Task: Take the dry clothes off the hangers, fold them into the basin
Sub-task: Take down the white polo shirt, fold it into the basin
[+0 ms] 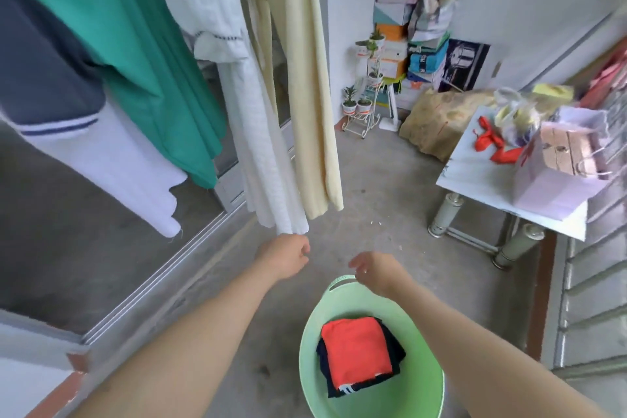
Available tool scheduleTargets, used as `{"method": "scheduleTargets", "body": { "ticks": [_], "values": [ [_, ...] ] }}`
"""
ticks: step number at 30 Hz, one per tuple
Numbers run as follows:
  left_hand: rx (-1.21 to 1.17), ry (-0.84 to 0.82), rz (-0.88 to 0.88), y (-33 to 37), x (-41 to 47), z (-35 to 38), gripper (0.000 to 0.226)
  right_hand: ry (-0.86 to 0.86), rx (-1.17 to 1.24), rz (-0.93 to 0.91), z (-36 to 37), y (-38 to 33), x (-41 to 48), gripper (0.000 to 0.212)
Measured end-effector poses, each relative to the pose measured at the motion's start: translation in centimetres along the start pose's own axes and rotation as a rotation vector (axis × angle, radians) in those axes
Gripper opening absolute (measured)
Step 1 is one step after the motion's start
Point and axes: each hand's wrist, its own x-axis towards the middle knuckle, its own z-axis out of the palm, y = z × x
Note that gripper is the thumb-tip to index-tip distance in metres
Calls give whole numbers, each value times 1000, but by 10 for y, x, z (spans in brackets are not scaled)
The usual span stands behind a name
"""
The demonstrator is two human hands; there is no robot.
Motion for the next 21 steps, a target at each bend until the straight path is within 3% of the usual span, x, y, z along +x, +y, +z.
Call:
{"method": "scheduleTargets", "body": {
  "ticks": [6, 13, 17, 21],
  "values": [
    [57, 157, 33, 5, -41, -94, 23, 115, 10, -80, -68, -60, -32, 37],
    [93, 335, 103, 6, -72, -166, 22, 228, 156, -237, -124, -121, -53, 25],
    [91, 433, 164, -3, -97, -195, 20, 244, 343, -340, -140, -171, -61, 21],
    [91, 613, 209, -26, -133, -237, 23, 244, 575, -428, -149, -229, -57, 32]
  ]
}}
